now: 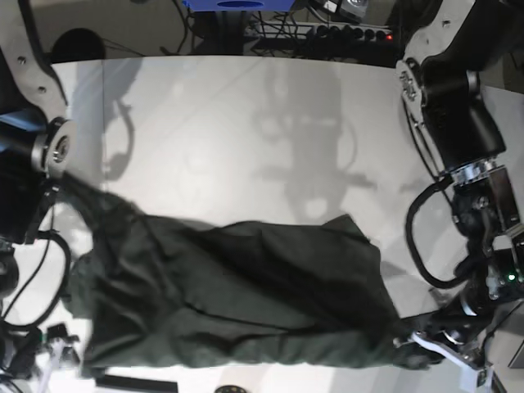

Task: Layout the t-shirt on the table in an organized manner, then fold the t-shirt properly
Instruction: 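Lift the shirt edge with both grippers and drag it across the table, then release, then move the right gripper to the shirt's bunched end and grasp it, then pull the grasped shirt end with the right gripper away from the shirt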

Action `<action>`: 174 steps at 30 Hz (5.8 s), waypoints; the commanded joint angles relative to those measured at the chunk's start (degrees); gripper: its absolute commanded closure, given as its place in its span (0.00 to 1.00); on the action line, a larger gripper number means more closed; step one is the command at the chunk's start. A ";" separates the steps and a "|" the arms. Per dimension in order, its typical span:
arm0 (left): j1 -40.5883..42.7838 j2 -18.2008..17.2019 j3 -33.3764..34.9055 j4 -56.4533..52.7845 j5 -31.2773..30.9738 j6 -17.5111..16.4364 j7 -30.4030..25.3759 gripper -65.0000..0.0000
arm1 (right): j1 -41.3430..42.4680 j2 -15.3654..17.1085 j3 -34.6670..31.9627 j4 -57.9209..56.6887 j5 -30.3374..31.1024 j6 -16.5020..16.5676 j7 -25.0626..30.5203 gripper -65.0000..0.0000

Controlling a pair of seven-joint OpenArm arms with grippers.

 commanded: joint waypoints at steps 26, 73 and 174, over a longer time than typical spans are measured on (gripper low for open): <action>42.29 -3.52 2.61 1.46 0.13 -4.12 -29.84 0.00 | -32.59 4.95 16.87 -6.19 4.77 -0.14 25.09 0.00; 46.51 -3.52 2.61 1.63 0.22 -4.12 -29.58 0.00 | -6.04 -6.39 -3.70 11.48 5.12 -0.14 0.92 0.97; 44.66 0.97 31.45 5.50 34.95 16.09 -29.49 0.00 | -46.74 -16.86 -0.71 30.21 5.12 -2.38 13.75 0.55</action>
